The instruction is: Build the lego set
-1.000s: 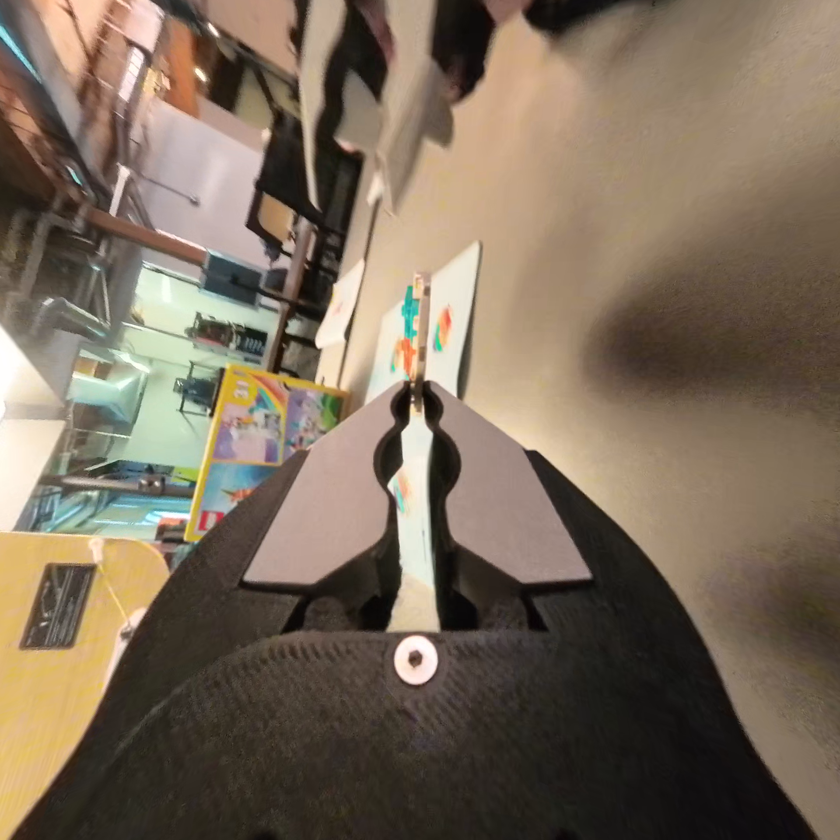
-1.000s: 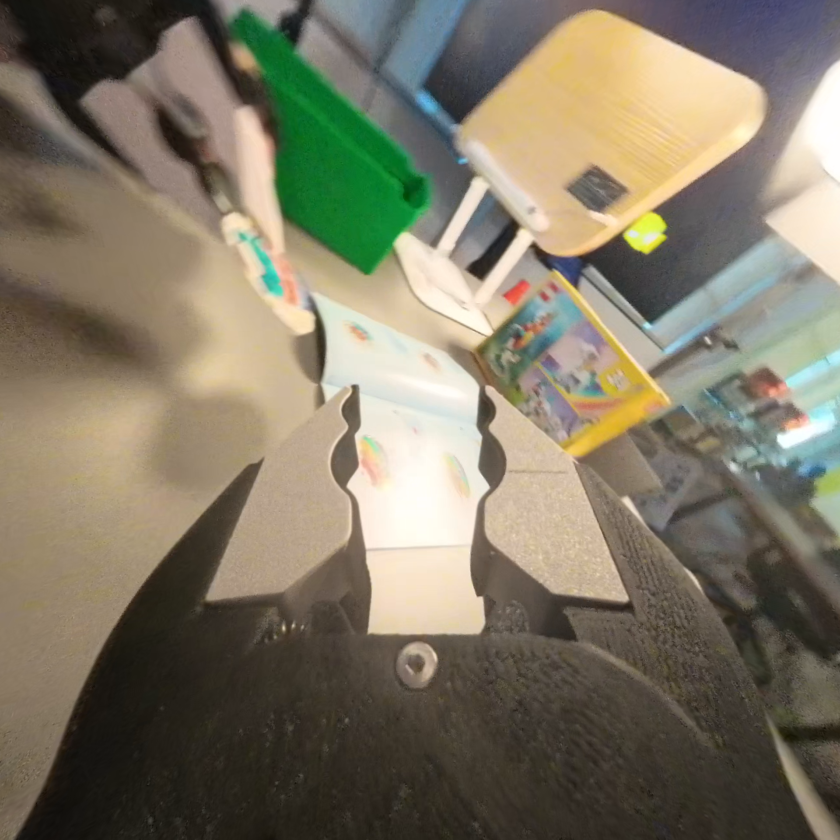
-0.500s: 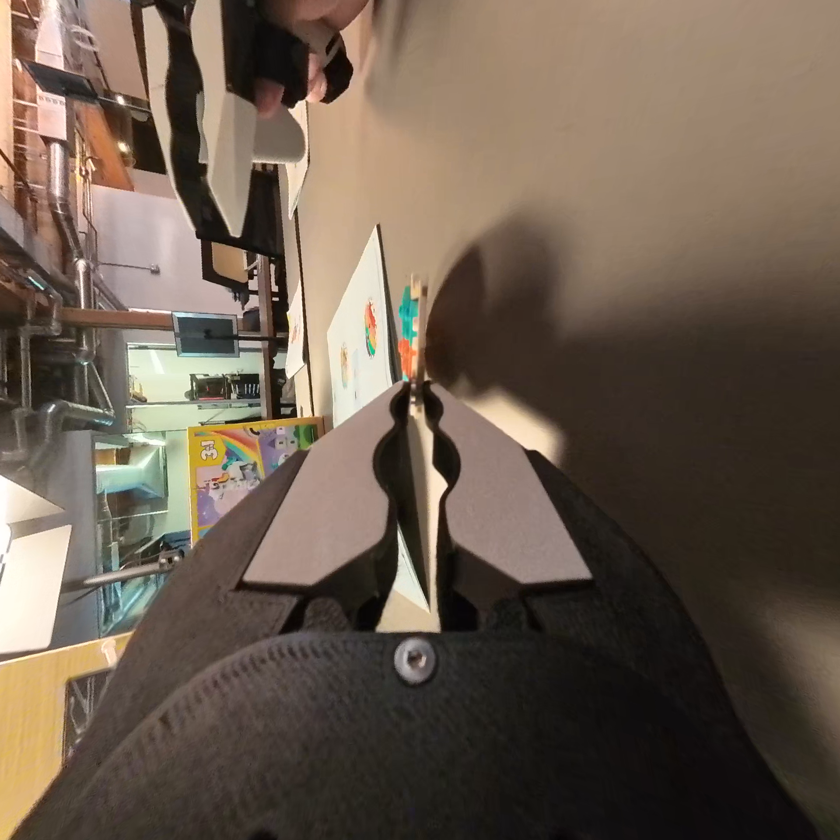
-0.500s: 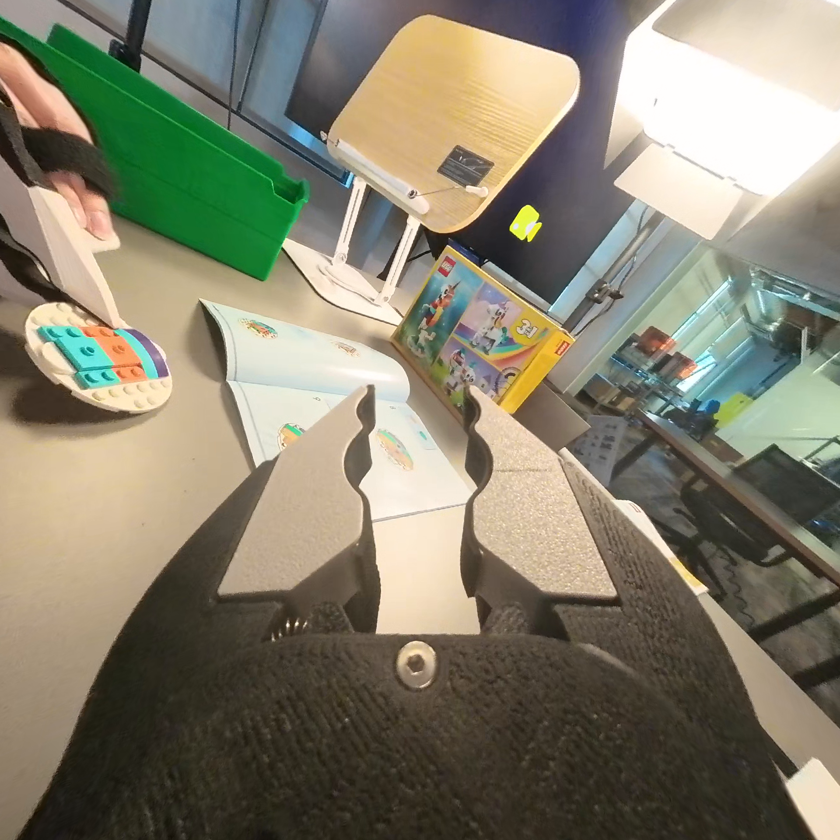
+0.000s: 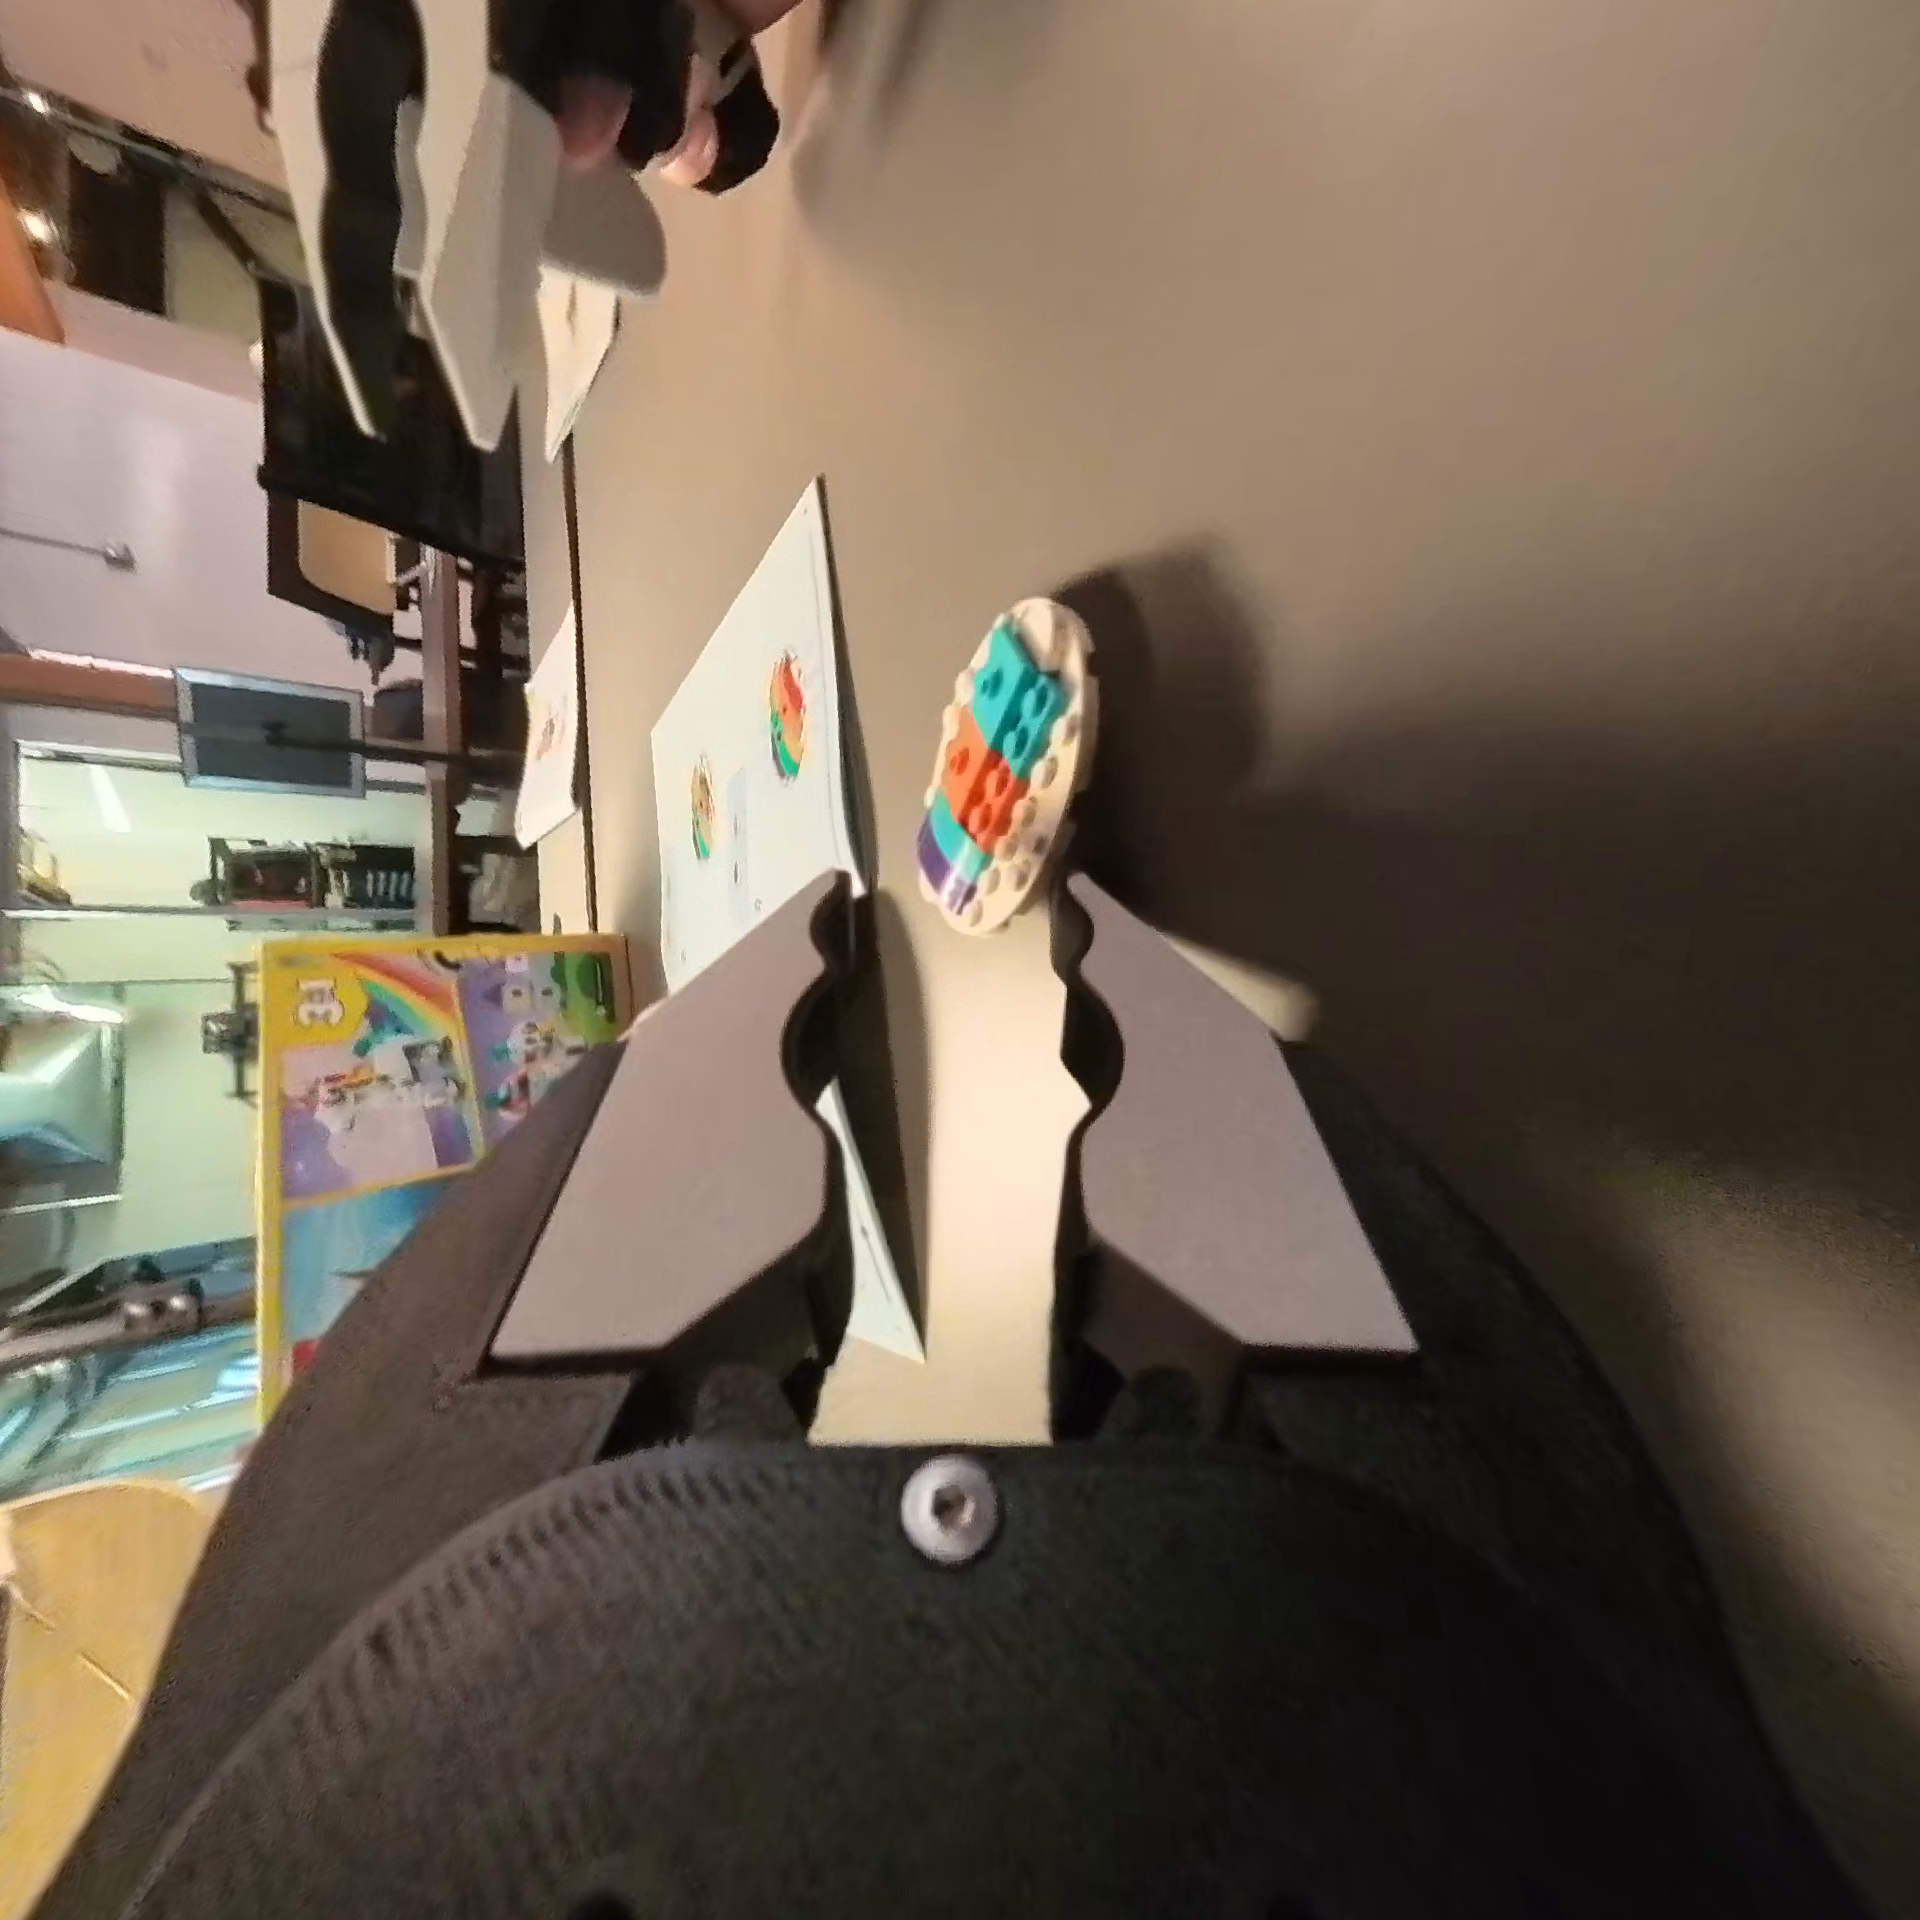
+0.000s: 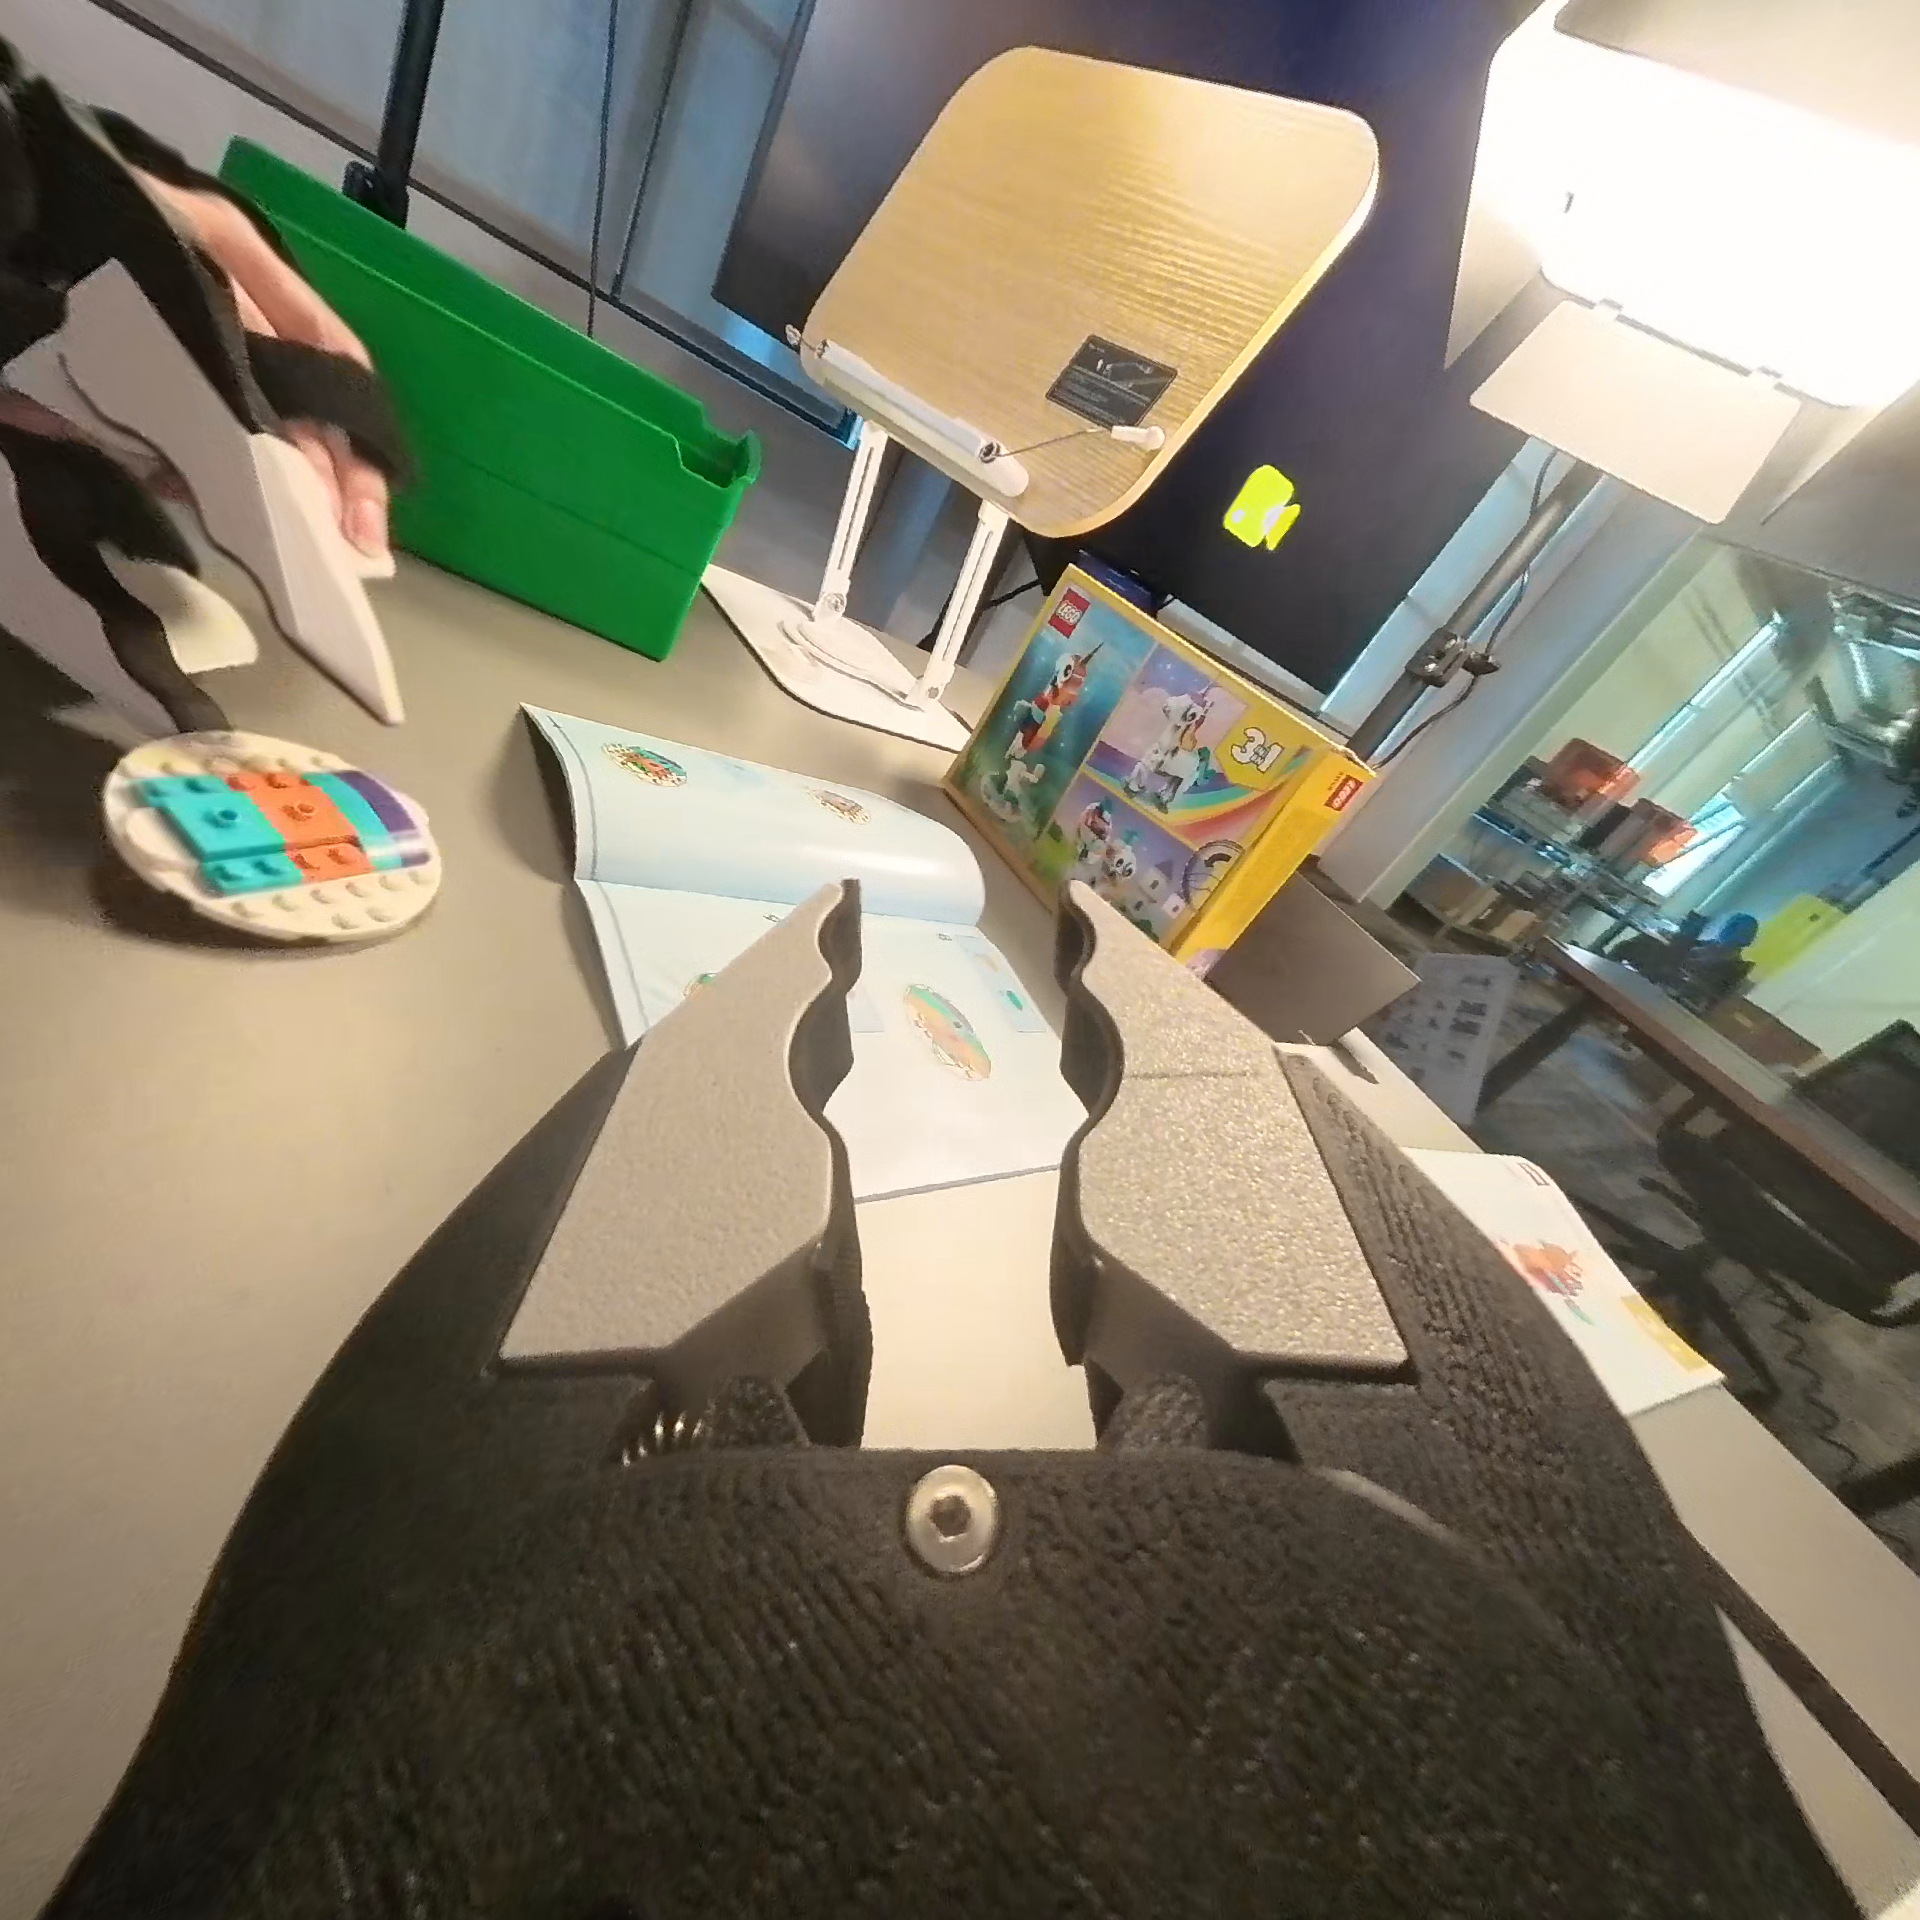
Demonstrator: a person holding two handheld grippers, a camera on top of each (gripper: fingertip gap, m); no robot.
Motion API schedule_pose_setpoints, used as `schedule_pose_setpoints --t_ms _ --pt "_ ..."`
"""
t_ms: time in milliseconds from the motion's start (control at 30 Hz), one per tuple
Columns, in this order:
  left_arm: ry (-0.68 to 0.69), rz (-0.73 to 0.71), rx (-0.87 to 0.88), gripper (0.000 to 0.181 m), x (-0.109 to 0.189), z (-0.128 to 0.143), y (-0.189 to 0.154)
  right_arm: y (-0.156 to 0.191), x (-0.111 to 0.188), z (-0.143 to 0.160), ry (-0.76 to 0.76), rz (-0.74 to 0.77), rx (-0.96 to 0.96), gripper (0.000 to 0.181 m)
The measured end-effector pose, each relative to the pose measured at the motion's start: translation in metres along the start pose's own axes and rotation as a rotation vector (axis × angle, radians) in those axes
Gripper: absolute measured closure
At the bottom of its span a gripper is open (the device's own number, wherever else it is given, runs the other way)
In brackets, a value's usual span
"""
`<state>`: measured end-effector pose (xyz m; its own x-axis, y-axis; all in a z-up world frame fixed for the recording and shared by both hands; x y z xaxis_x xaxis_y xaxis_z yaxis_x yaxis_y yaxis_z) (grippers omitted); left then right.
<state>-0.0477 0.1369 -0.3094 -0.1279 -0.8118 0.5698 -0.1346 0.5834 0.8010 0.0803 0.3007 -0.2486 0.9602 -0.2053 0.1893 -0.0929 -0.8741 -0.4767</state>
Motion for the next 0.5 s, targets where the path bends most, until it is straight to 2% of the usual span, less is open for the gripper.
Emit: schedule_pose_setpoints --t_ms 33,200,367,500 --pt "0.003 0.003 0.023 0.143 0.002 0.002 0.002 0.000 0.000 0.000 -0.001 -0.003 -0.002 0.145" --pt "0.014 0.068 0.195 0.132 0.008 0.012 0.005 0.001 0.000 0.000 -0.009 -0.017 -0.014 0.146" --pt "0.029 0.086 0.351 0.132 0.017 0.021 0.007 0.000 0.001 -0.001 -0.013 -0.020 -0.025 0.146" --pt "0.032 0.044 0.517 0.133 0.030 0.028 0.014 0.000 0.002 -0.001 -0.018 -0.023 -0.029 0.146"
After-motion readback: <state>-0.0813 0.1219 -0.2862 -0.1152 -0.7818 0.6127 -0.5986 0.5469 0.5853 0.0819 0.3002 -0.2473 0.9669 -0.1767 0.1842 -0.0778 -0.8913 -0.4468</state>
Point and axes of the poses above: each gripper's, where its closed fingertips meet, x back along the fingers, z out of its underside, y = z × x across the jaws, the point moved 4 cm from there along x, back along the fingers, and after that the axes turned 14 degrees about y, right-handed, at the moved point
